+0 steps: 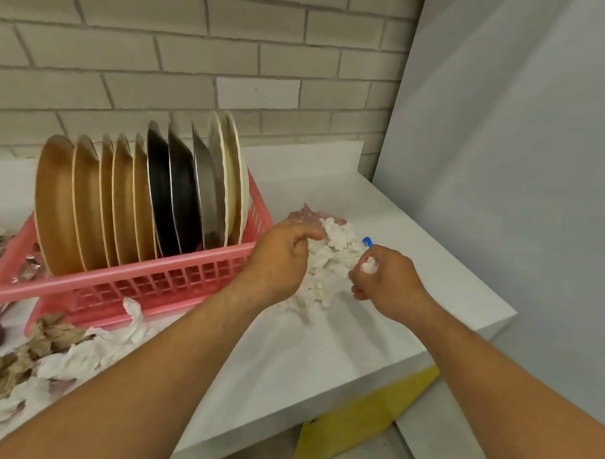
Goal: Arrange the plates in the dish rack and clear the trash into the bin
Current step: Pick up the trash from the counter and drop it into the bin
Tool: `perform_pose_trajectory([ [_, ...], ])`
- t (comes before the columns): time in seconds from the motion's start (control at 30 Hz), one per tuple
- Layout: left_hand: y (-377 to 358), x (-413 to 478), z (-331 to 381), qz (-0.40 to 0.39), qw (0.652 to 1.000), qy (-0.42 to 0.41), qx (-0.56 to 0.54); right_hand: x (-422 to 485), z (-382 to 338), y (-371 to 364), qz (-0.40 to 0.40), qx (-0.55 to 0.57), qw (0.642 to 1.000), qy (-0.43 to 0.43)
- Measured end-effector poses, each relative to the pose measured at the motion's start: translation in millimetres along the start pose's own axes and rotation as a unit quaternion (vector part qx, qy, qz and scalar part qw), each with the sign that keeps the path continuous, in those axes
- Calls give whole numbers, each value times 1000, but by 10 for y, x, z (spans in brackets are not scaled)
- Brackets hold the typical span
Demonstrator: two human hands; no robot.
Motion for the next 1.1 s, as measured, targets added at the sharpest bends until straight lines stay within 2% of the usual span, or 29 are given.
perform_pose_trajectory([
  [0.07,19,-132,-79,-8,996,45,-78,-160,13,-23,0,-2,1000,-8],
  [0.17,35,-344,-117,-7,986,63,-155,-394,-28,-16,3,43,999,-14],
  [0.37,47,-663,-170,94,991,27,-95,-811,-109,20,-28,16,999,28],
  [0.43,-8,-813,-185,59,993,49,-92,-982,-116,33,-40,23,998,39],
  [0.57,-230,-1159,-270,-82,989,85,-92,-1376,-8,81,-66,-19,997,41],
  [0.7,-441,-1478,-446,-68,978,96,-171,-1744,276,64,-86,-31,995,29],
  [0.83,-611,-1706,-698,-51,969,115,-214,-2061,483,-60,-107,43,993,-16],
  [0.93,-743,-1846,-842,-61,972,130,-188,-2281,608,-195,-145,65,986,-47],
  [1.1,-954,-1937,-1337,-97,989,102,-44,-2607,996,-582,-188,-62,980,-27],
])
Point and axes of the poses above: each hand's wrist, its own x-axis towards the middle knuckle, its own y-axis out of the back of the hand, z = x × y, the point moved 2 cm from there along x, towards the middle knuckle, and after that the axes turned 15 degrees about y, right-handed, at the moved point
